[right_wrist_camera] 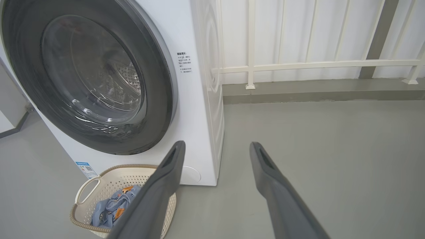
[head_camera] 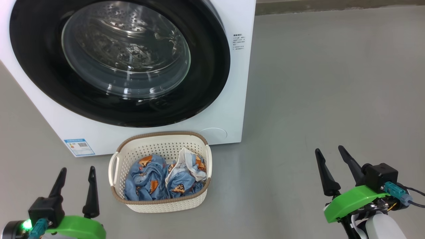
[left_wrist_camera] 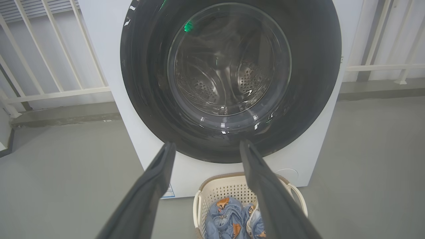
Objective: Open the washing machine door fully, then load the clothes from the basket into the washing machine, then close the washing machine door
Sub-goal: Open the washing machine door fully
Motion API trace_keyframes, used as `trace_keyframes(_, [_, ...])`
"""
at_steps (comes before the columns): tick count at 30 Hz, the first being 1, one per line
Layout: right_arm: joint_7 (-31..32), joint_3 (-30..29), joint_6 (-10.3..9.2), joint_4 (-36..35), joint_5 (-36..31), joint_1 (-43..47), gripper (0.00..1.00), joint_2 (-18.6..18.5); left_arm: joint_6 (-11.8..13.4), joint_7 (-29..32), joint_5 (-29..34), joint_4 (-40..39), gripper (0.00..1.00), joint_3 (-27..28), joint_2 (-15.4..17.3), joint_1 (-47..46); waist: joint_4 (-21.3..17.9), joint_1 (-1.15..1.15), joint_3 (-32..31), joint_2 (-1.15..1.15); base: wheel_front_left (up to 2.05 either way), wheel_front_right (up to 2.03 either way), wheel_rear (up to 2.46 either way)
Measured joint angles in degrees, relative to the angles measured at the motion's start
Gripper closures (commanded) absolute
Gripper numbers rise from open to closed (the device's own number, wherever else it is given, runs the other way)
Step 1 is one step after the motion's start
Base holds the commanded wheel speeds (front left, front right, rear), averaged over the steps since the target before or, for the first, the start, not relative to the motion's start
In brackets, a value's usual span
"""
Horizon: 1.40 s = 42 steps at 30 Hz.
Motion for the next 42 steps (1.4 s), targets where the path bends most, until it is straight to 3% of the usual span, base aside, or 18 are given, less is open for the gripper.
trace_keyframes(21, [-1.00,-0.97,0.00,0.01,2.57,-1.04,0.00,0.22,-1.07,0.00,0.22,-1.65,0.00,0.42,-0.53,0.05,1.16,0.00,1.52,0.00,0.01,0.01,-0.02])
trace_keyframes(29, [-1.16,-0.87,0.00,-1.32,3.41,-7.50,0.00,-0.94,-2.26,0.00,0.59,-3.61,0.00,-0.34,-1.47,0.05,2.69,0.00,2.51,0.00,0.00,0.00,0.00])
trace_keyframes(42, [-0.59,-4.35,0.00,-1.22,10.29,-25.20,0.00,-4.09,-3.59,-0.01,0.62,-4.34,0.00,-1.78,-2.78,-0.27,6.55,0.00,5.55,0.00,0.00,0.00,0.00])
